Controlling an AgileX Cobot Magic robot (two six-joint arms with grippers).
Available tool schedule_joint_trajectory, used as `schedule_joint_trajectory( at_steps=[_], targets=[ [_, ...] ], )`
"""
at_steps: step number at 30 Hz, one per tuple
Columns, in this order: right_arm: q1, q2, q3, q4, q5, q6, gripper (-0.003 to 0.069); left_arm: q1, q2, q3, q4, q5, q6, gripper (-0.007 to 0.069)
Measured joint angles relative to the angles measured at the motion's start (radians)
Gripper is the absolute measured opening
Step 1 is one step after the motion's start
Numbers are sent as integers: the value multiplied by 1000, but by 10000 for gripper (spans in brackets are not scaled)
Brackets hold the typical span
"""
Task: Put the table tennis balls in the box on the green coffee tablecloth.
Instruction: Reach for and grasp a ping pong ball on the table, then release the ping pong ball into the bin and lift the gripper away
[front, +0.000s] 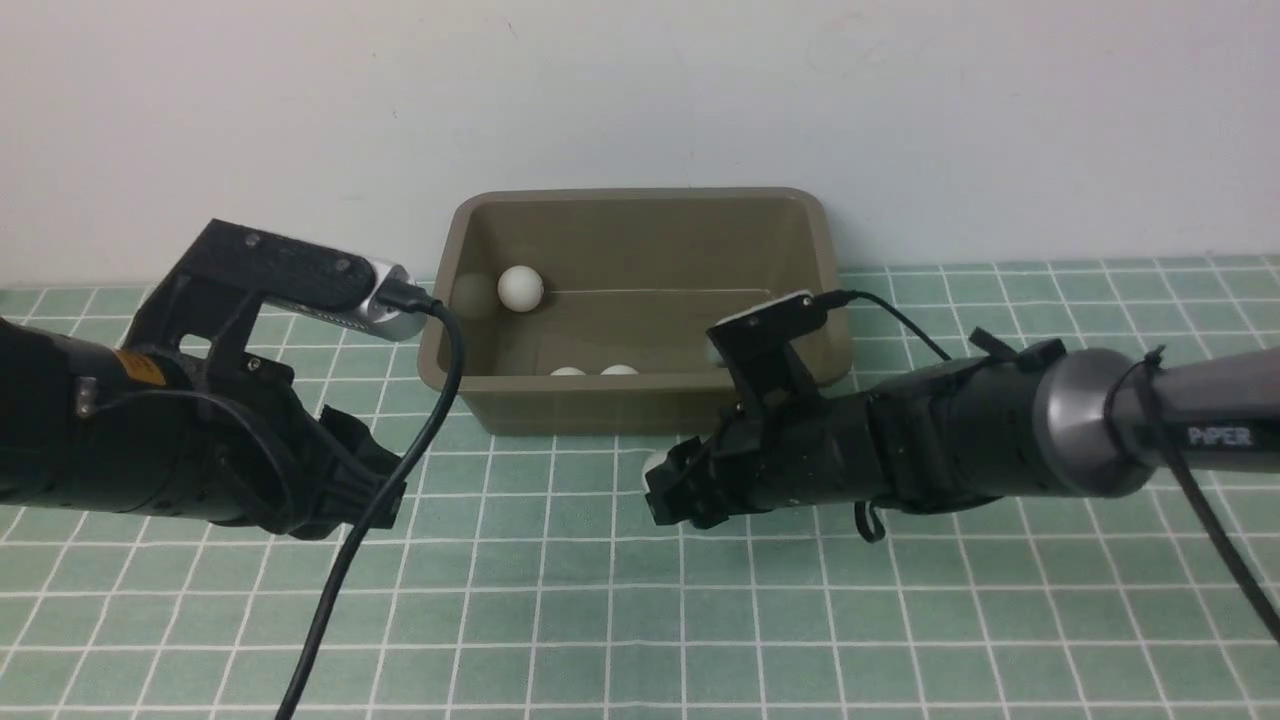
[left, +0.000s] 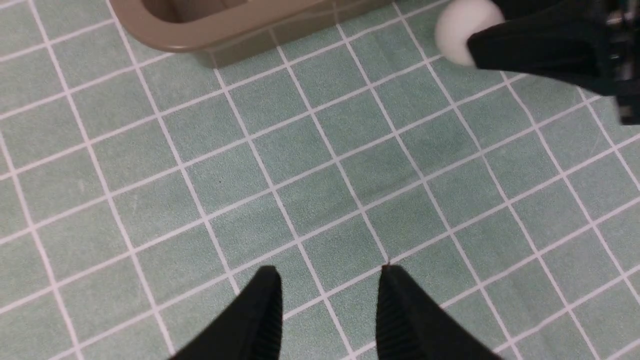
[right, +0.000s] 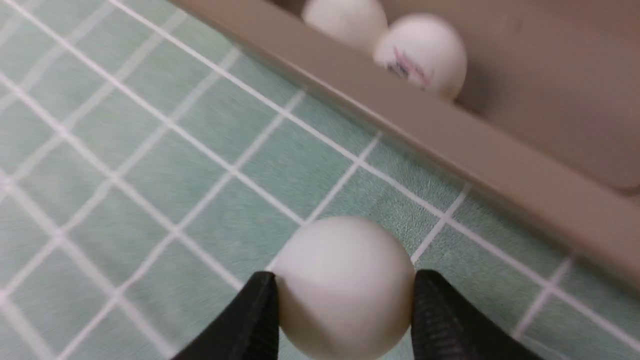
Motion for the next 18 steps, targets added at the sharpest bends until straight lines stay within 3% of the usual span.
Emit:
schedule_joint_trajectory(
  at_steps=[9,18],
  targets=[
    [-23,-250,125,-227,74,213,311,0,0,0,0,0,0,247],
    [-26,-360,99,-338,58,264,311,0,0,0,0,-9,0,247]
  ],
)
